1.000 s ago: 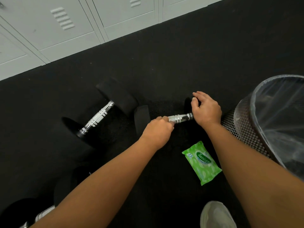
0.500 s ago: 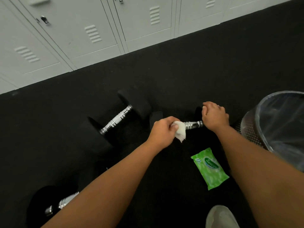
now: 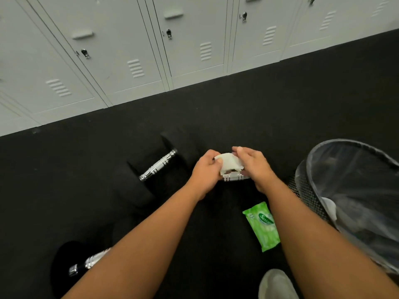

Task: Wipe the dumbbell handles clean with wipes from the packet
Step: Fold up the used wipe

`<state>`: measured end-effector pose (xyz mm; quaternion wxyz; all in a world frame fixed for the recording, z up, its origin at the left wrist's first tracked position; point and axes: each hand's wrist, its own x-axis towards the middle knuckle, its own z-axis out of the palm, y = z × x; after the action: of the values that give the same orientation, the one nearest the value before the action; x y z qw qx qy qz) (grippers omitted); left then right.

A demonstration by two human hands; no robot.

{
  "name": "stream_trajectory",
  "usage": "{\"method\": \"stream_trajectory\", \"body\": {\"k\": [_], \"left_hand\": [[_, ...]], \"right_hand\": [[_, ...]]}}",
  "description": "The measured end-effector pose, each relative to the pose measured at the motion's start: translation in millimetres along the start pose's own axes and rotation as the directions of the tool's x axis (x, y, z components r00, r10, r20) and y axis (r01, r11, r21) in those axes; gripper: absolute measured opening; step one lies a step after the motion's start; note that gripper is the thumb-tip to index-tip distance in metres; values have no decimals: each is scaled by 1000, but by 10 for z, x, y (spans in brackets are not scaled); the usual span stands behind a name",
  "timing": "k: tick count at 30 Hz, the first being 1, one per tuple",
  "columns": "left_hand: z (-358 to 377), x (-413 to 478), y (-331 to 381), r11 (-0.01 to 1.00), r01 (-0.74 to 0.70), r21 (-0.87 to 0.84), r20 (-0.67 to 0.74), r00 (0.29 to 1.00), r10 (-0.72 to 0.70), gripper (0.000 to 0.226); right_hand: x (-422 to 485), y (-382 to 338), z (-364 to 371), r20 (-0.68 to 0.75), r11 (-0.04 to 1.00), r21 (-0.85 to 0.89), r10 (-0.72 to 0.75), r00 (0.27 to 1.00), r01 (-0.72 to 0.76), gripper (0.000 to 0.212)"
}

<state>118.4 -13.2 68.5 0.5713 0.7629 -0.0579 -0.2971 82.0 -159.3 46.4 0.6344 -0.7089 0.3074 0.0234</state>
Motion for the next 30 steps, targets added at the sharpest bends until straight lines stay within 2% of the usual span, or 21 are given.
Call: {"method": "stream_trajectory", "body": {"k": [2, 5, 9, 16, 25, 30], "left_hand": [[25, -89, 84, 999, -3, -49, 0, 1000, 3, 10], [81, -219, 205, 997, -19, -77, -14, 1000, 18, 10], [178, -388, 323, 996, -45, -78, 3, 999, 45, 7], [459, -658, 507, 993, -58, -100, 52, 997, 63, 8], [918, -795, 668, 997, -67, -35, 112, 991, 71, 13], [946, -825, 595, 998, -67, 2, 102, 993, 67, 13]], "right_hand": [[-193, -92, -37, 117, 994, 107, 7, 993, -20, 32], [-409, -190, -141, 171, 991, 121, -70, 983, 50, 17], [-645, -283, -332, 107, 988, 108, -121, 987, 110, 2], [-997, -369, -686, 30, 972, 200, -133, 991, 124, 6], [-1136, -219, -1259, -223, 961, 226, -111, 968, 162, 19], [-1122, -19, -1561, -507, 976, 182, -13, 862, 122, 18]]}}
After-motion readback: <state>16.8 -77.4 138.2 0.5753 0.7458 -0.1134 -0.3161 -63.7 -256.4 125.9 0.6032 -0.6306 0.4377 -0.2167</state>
